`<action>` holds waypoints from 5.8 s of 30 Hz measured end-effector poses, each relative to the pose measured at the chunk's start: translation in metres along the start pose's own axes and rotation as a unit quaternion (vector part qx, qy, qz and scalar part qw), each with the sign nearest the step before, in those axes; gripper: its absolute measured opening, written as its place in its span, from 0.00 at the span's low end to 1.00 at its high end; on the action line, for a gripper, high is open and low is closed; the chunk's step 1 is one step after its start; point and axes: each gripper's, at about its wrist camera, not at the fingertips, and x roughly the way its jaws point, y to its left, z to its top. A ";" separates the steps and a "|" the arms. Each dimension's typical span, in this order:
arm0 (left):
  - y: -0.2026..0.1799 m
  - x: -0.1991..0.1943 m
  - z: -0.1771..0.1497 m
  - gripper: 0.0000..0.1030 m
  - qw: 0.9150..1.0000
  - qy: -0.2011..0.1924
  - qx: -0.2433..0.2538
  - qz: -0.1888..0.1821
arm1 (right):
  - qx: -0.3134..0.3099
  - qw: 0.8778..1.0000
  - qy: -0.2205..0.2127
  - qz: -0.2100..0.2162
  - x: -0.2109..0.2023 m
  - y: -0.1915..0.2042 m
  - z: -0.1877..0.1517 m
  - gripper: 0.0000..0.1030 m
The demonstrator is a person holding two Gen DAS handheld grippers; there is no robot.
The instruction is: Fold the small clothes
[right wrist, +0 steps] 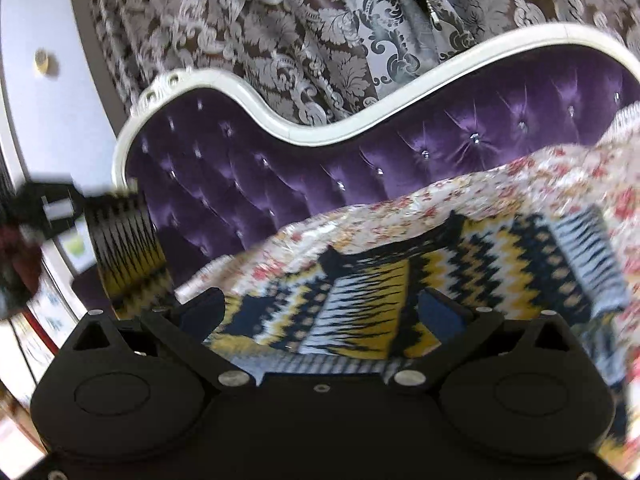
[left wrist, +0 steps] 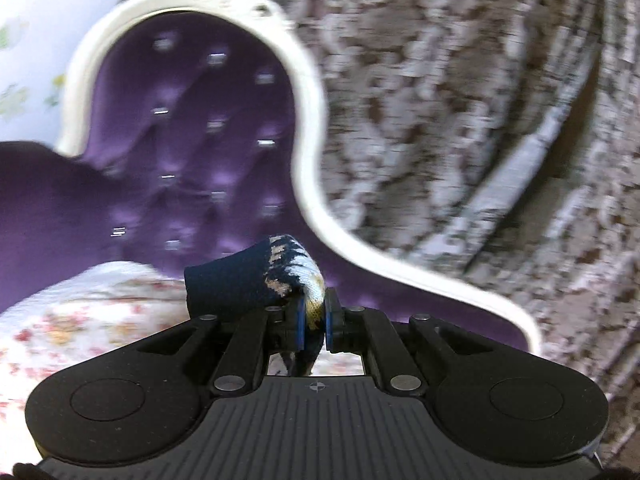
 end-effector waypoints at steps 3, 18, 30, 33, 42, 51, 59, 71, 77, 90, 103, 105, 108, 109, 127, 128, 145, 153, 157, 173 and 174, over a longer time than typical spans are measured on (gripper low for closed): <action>-0.037 0.008 -0.006 0.08 1.000 0.009 0.012 -0.025 | -0.010 1.000 0.008 -0.024 -0.001 -0.006 0.006 1.00; -0.140 0.076 -0.098 0.08 0.991 0.089 0.042 -0.092 | 0.083 0.990 0.039 -0.107 -0.013 -0.082 0.037 1.00; -0.164 0.123 -0.182 0.10 0.982 0.161 0.044 -0.091 | 0.137 0.977 0.010 -0.161 -0.026 -0.124 0.049 1.00; -0.172 0.131 -0.200 0.42 0.976 0.183 0.064 -0.097 | 0.143 0.975 0.007 -0.168 -0.028 -0.129 0.050 1.00; -0.197 0.124 -0.235 0.99 0.951 0.218 0.170 -0.137 | 0.132 0.970 -0.008 -0.202 -0.031 -0.133 0.053 1.00; -0.214 0.110 -0.268 0.99 0.910 0.240 0.285 -0.181 | 0.150 0.965 -0.020 -0.215 -0.038 -0.144 0.053 1.00; -0.205 0.107 -0.267 1.00 0.904 0.255 0.257 -0.228 | 0.148 0.964 -0.019 -0.221 -0.037 -0.147 0.054 1.00; -0.194 0.051 -0.244 1.00 0.875 0.223 0.295 -0.313 | 0.124 0.969 -0.005 -0.215 -0.030 -0.142 0.052 1.00; -0.151 0.045 -0.215 1.00 0.930 0.175 0.248 -0.206 | 0.078 0.983 0.011 -0.164 -0.024 -0.126 0.053 1.00; -0.049 0.097 -0.197 0.99 0.974 0.183 0.113 0.069 | -0.036 0.991 0.081 -0.098 0.025 -0.058 0.026 1.00; -0.050 0.097 -0.218 1.00 0.967 0.171 0.168 0.084 | -0.167 0.954 0.136 -0.211 0.063 -0.030 -0.007 0.99; -0.051 0.097 -0.218 1.00 0.967 0.170 0.170 0.086 | -0.165 0.954 0.128 -0.214 0.061 -0.031 -0.007 0.99; -0.050 0.096 -0.218 1.00 0.967 0.170 0.170 0.086 | -0.137 0.957 0.123 -0.224 0.058 -0.043 -0.001 0.99; -0.050 0.096 -0.218 1.00 0.967 0.171 0.170 0.086 | -0.125 0.957 0.120 -0.232 0.055 -0.048 0.002 0.99; -0.050 0.095 -0.218 1.00 0.967 0.169 0.170 0.085 | 0.047 0.966 0.058 -0.248 0.007 -0.119 0.039 0.99; -0.050 0.095 -0.218 1.00 0.967 0.168 0.170 0.086 | 0.040 0.967 0.066 -0.241 0.012 -0.115 0.037 0.99; -0.050 0.095 -0.217 1.00 0.967 0.168 0.170 0.086 | -0.038 0.958 0.142 -0.247 0.027 -0.096 0.005 0.99; -0.050 0.096 -0.216 1.00 0.966 0.171 0.172 0.087 | -0.063 0.966 0.105 -0.228 0.018 -0.092 -0.008 0.99; -0.051 0.097 -0.213 1.00 0.965 0.179 0.172 0.086 | -0.065 0.970 0.093 -0.216 0.013 -0.095 -0.011 0.99; -0.065 -0.015 -0.194 0.98 0.966 0.188 0.171 0.052 | -0.061 0.983 0.103 -0.140 -0.104 -0.026 -0.025 0.99; -0.069 -0.027 -0.192 0.99 0.967 0.183 0.171 0.047 | -0.057 0.984 0.104 -0.132 -0.113 -0.021 -0.029 0.99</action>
